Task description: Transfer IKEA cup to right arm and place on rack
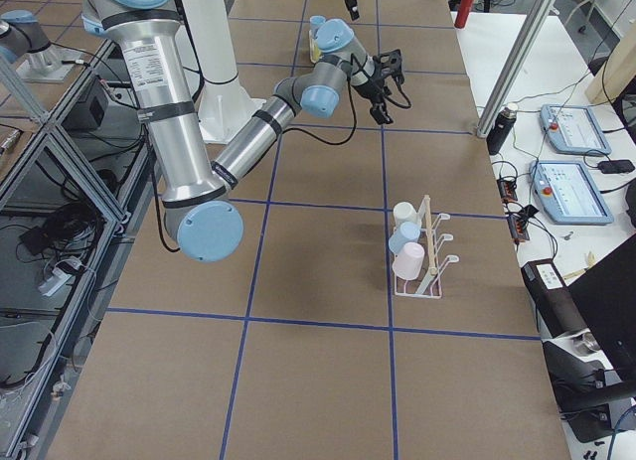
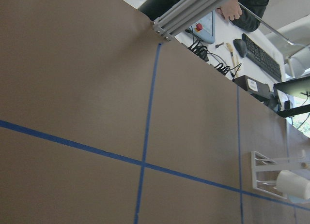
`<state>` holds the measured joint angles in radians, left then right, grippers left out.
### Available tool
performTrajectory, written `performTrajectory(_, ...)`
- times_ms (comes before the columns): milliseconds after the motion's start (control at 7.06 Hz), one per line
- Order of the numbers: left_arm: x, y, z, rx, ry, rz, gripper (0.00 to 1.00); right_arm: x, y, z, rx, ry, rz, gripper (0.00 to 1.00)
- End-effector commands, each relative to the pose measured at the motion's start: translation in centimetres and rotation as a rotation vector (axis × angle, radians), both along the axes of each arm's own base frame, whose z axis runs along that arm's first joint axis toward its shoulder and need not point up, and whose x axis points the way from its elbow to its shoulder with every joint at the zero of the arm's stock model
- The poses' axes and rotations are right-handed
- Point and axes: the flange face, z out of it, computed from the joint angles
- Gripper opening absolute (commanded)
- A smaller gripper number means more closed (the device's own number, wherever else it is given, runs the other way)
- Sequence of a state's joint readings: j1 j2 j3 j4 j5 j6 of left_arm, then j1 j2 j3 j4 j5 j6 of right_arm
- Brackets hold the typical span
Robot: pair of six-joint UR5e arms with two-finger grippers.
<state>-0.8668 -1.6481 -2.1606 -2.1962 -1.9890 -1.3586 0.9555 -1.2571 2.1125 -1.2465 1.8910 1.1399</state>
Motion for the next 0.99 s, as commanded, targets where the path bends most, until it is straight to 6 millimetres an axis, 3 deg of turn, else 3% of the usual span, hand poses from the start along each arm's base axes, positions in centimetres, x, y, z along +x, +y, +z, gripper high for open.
performTrajectory(0, -6.9, 0.3, 2.8, 0.086, -0.084, 0.038, 1.0, -1.2, -1.3, -5.1, 0.043, -0.07, -0.02, 1.0)
performTrajectory(142, -8.6, 0.1, 4.1, 0.133, -0.129, 0.071, 1.0, 0.0, 0.1, -6.1, 0.074, -0.094, -0.015, 1.0)
performTrajectory(425, -9.8, 0.2, 5.6, 0.223, -0.232, 0.108, 1.0, 3.9, 3.5, -5.0, 0.076, -0.114, 0.017, 1.0)
performTrajectory(567, -10.3, -0.1, 6.2, 0.266, -0.266, 0.12, 1.0, 4.2, 3.4, -4.7, 0.072, -0.112, 0.025, 1.0)
performTrajectory(850, -14.8, -0.6, 7.0, 0.299, -0.303, 0.137, 1.0, 3.8, 2.0, -5.2, 0.069, -0.111, 0.029, 1.0)
